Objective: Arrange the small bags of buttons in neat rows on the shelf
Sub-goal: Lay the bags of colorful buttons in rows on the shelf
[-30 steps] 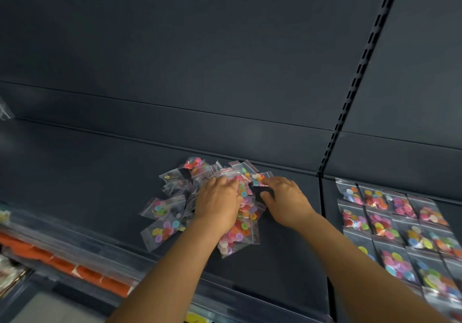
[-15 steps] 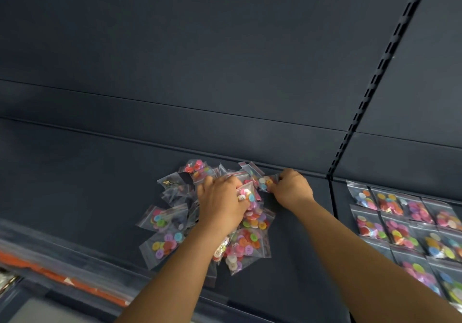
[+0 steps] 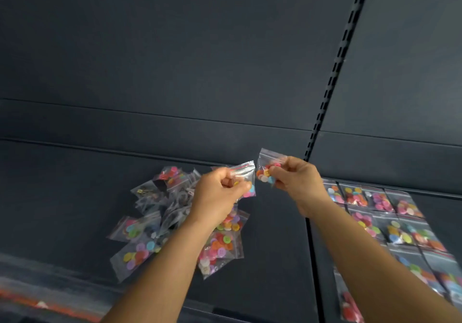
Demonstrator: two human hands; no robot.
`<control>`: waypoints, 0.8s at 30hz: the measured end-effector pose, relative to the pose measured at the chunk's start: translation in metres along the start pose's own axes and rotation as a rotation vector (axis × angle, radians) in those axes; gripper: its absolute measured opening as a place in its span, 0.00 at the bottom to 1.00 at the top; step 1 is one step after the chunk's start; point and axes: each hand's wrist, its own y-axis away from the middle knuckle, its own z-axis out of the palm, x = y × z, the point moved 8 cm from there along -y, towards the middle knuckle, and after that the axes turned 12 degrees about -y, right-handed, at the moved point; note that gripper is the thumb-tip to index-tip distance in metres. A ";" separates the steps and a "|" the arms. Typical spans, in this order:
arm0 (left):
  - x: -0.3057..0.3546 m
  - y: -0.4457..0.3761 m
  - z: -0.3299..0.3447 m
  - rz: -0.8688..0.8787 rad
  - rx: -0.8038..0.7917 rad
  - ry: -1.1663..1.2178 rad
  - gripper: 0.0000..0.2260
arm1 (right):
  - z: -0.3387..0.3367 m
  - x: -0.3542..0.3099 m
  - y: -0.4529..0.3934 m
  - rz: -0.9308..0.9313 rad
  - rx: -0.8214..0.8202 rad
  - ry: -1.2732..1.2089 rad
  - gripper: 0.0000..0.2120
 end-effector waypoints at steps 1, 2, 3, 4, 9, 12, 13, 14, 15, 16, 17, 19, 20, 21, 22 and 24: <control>0.006 0.001 0.007 0.001 -0.009 0.028 0.03 | -0.009 -0.004 0.003 -0.003 0.000 -0.038 0.07; 0.012 0.002 0.015 0.002 -0.018 0.055 0.01 | -0.019 -0.008 0.007 -0.001 -0.003 -0.057 0.07; 0.019 0.004 0.023 0.001 -0.029 0.083 0.02 | -0.030 -0.012 0.010 0.000 -0.005 -0.070 0.06; 0.025 0.006 0.033 -0.005 -0.042 0.108 0.03 | -0.042 -0.015 0.014 0.005 -0.002 -0.089 0.06; 0.060 0.017 0.090 -0.023 -0.118 0.146 0.06 | -0.118 -0.023 0.024 0.021 0.060 -0.015 0.06; 0.086 0.026 0.127 -0.009 -0.149 0.117 0.05 | -0.168 -0.025 0.028 0.030 0.106 0.031 0.08; 0.095 0.029 0.140 -0.005 -0.158 0.106 0.05 | -0.185 -0.026 0.028 0.027 0.124 0.026 0.09; 0.105 0.032 0.152 -0.003 -0.166 0.100 0.05 | -0.202 -0.026 0.028 0.022 0.142 0.021 0.11; 0.114 0.034 0.165 -0.001 -0.171 0.096 0.06 | -0.219 -0.027 0.027 0.017 0.157 0.016 0.13; 0.123 0.036 0.177 0.003 -0.176 0.088 0.06 | -0.235 -0.027 0.026 0.013 0.174 0.013 0.13; 0.131 0.037 0.189 0.009 -0.181 0.076 0.06 | -0.251 -0.027 0.025 0.010 0.191 0.016 0.13; 0.145 0.037 0.215 0.023 -0.191 0.042 0.05 | -0.283 -0.025 0.023 0.005 0.237 0.051 0.12; 0.152 0.037 0.228 0.033 -0.192 0.026 0.05 | -0.298 -0.023 0.022 0.001 0.261 0.073 0.12; 0.158 0.036 0.240 0.045 -0.190 0.008 0.05 | -0.313 -0.022 0.020 -0.004 0.283 0.102 0.11; 0.164 0.035 0.251 0.058 -0.186 -0.009 0.05 | -0.327 -0.020 0.018 -0.009 0.302 0.135 0.10; 0.174 0.032 0.271 0.079 -0.180 -0.052 0.06 | -0.351 -0.017 0.014 -0.011 0.335 0.211 0.09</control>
